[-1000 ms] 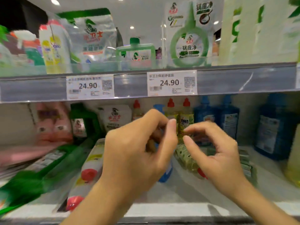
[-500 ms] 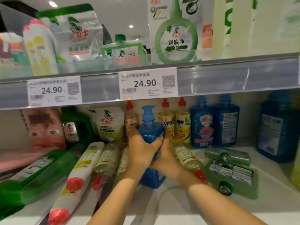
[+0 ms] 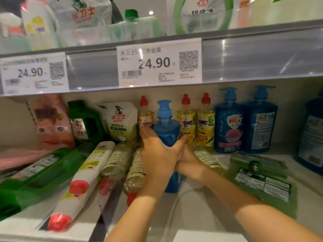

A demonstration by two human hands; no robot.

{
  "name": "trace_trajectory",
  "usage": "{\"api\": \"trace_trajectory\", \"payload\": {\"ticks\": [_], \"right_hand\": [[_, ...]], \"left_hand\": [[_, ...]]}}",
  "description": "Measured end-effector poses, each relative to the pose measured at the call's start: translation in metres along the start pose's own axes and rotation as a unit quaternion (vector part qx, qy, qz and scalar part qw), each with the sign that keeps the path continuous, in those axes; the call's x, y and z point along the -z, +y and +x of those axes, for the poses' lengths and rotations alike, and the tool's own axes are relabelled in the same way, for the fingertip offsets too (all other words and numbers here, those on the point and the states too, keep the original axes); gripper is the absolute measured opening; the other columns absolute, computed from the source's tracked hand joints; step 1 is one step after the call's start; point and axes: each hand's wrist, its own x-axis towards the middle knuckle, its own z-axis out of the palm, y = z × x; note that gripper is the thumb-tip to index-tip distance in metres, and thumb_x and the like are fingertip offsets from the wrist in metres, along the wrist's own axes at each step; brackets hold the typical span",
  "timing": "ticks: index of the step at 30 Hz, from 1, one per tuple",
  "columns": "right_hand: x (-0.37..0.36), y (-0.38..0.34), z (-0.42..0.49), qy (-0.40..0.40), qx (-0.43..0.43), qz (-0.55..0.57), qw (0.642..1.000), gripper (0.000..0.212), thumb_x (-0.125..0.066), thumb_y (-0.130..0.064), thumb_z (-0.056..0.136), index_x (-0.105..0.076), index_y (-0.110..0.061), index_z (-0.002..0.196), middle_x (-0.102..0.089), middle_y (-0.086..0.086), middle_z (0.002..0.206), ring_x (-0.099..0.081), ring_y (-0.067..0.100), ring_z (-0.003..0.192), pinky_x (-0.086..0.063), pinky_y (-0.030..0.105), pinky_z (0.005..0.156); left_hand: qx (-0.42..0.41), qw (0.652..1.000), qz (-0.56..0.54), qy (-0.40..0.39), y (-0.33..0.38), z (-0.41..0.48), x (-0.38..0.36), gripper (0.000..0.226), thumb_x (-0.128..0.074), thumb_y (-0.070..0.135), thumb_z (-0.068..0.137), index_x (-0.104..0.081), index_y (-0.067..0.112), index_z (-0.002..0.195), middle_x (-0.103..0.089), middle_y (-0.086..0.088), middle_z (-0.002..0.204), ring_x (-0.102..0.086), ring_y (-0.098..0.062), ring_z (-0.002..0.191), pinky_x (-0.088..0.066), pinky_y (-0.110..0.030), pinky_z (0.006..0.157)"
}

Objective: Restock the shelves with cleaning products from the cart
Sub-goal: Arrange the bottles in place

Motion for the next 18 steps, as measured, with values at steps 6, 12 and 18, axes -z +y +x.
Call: {"api": "trace_trajectory", "payload": {"ticks": [6,12,18], "right_hand": [[0.028,-0.013,-0.013,-0.121,-0.034,0.023,0.992,0.092,-0.084,0.001,0.064,-0.037,-0.016,0.142,-0.061,0.007,0.130,-0.058,0.021,0.121,-0.050,0.034,0.096],[0.048,-0.026,-0.029,-0.162,-0.114,0.030,0.980,0.079,-0.079,0.000,0.063,-0.047,-0.023,0.132,-0.066,0.002,0.124,-0.061,0.022,0.117,-0.052,0.034,0.093],[0.046,-0.031,-0.061,-0.110,-0.117,0.009,0.987,0.074,-0.083,-0.024,0.070,-0.045,-0.032,0.133,-0.060,-0.018,0.130,-0.055,0.005,0.122,-0.049,0.023,0.095]], "left_hand": [[0.007,0.963,-0.244,-0.110,-0.003,-0.007,0.019,0.029,-0.043,0.060,0.086,-0.039,0.042,0.109,-0.053,-0.001,0.119,-0.056,-0.017,0.113,-0.046,-0.044,0.099],[0.073,0.876,-0.387,-0.279,-0.011,0.002,0.024,0.037,-0.071,0.048,0.074,-0.049,0.060,0.101,-0.067,0.021,0.108,-0.066,0.001,0.099,-0.054,-0.017,0.075],[0.085,0.867,-0.414,-0.265,-0.015,0.008,0.021,0.057,-0.078,0.049,0.056,-0.054,0.035,0.105,-0.071,0.024,0.090,-0.069,0.002,0.084,-0.051,-0.011,0.061]]}}
